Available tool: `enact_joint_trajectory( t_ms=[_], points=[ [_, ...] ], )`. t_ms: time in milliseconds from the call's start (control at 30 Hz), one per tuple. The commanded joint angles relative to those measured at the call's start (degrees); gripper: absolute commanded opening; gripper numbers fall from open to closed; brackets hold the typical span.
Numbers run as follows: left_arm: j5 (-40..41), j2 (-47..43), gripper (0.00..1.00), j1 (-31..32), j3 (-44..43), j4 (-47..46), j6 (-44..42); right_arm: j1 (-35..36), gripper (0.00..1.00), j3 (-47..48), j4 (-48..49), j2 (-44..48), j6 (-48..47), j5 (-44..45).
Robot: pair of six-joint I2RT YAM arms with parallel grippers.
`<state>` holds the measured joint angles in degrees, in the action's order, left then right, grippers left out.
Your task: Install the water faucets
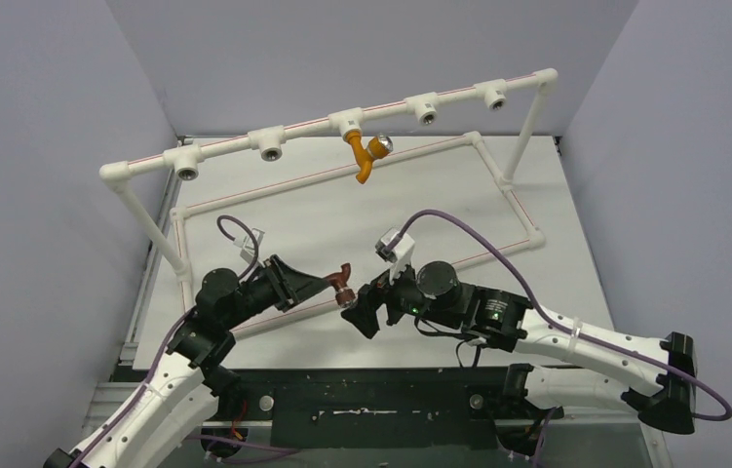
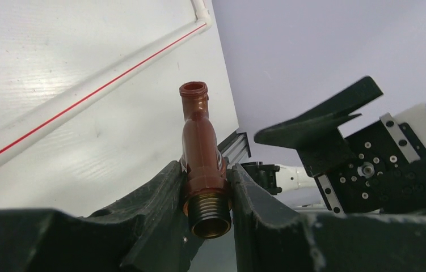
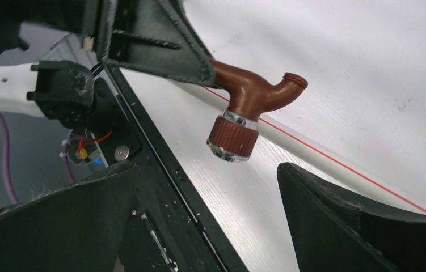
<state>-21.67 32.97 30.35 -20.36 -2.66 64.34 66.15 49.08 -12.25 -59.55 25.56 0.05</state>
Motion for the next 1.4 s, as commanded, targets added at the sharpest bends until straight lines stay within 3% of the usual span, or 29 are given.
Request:
enact_joint_trajectory(
  t_ms=[0,167,500,633,767,967,1133,1367],
  points=[
    [-12.32,-0.41,0.00,-6.93,-3.48,-4.60,1.67,0.67,1.00,-1.16,5.81,4.30,-14.70,-10.09],
    [-23.83,0.42,0.00,-13.72,-2.88,-10.65,7.56,1.03,1.00,-4.83,11.65,10.36,-30.82,-15.04],
    [-30.56,0.76,0.00,-14.61,-0.17,-23.76,20.35,2.24,1.00,-6.91,12.48,15.48,-63.41,-11.30],
    [-33.48,2.33,0.00,-14.70,1.21,-33.30,26.84,5.60,1.00,-5.63,9.45,14.92,-72.12,-6.48],
    [-35.59,3.17,0.00,-14.79,0.42,-34.63,28.30,10.53,0.98,-5.51,11.80,14.10,-81.06,0.67],
    [-37.46,5.61,0.00,-14.84,2.54,-48.23,37.94,17.95,0.94,-5.75,18.20,9.30,-99.12,13.29],
    [-38.50,6.27,0.00,-14.79,3.95,-53.48,42.08,19.23,0.89,-7.34,26.80,6.96,-110.06,15.49],
    [-39.38,6.57,0.00,-14.44,4.54,-55.65,43.68,19.49,0.76,-4.99,26.07,3.21,-115.16,15.61]
  ],
)
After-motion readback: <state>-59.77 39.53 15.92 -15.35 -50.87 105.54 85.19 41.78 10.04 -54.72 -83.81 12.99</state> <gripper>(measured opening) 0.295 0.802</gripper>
